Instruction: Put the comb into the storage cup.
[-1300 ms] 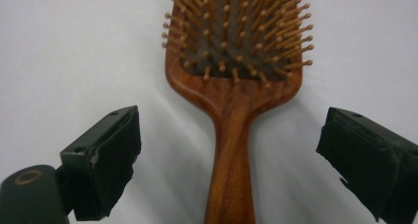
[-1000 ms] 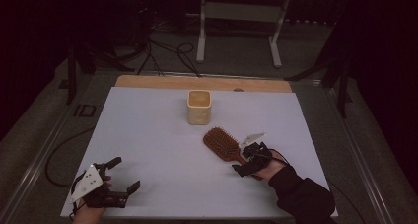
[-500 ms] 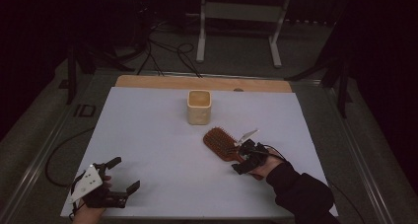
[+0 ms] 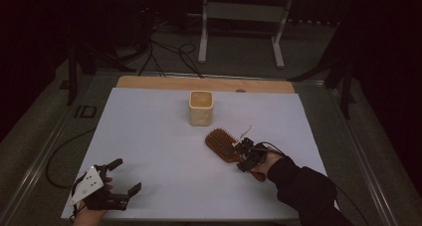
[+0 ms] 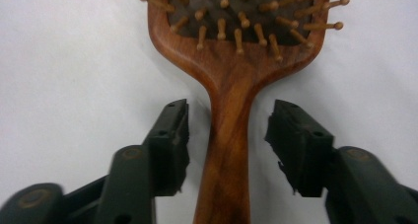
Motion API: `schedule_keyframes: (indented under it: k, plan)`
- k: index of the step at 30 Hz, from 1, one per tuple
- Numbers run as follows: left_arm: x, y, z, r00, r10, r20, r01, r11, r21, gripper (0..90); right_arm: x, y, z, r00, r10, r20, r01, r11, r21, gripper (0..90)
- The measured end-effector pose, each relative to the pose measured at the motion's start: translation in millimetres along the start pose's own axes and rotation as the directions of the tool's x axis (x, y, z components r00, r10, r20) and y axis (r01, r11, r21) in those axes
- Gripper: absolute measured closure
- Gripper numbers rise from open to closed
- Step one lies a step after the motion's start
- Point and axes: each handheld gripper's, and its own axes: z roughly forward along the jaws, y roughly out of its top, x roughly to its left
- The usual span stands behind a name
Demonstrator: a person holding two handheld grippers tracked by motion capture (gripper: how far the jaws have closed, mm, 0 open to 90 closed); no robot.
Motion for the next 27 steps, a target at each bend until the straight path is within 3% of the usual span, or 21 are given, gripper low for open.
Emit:
schedule_keyframes:
  k: [5, 12, 20, 27]
  plan:
    - [-0.2, 0.3, 0.0, 1.0000, 0.001, 0.000, -0.001, 1.0000, -0.002, 0.0, -2.8, 4.9, 2.5, 1.0000, 0.005, -0.006, -0.005, 0.999, 0.033, 58.3]
    - [-0.5, 0.1, -0.1, 1.0000, 0.004, 0.004, -0.004, 1.0000, 0.001, 0.0, -5.5, 13.7, 4.9, 0.9993, 0.029, -0.022, -0.027, 0.997, 0.079, 61.7]
    - [-0.6, 0.0, 0.1, 1.0000, 0.000, 0.008, 0.000, 1.0000, 0.003, 0.0, -6.0, 22.2, 6.4, 0.9988, 0.026, -0.042, -0.020, 0.990, 0.142, 65.5]
    - [-1.3, -0.5, 1.2, 1.0000, 0.003, 0.005, -0.003, 0.9999, 0.016, 0.0, -10.2, 20.3, 7.1, 0.9974, 0.031, -0.065, -0.022, 0.991, 0.132, 69.6]
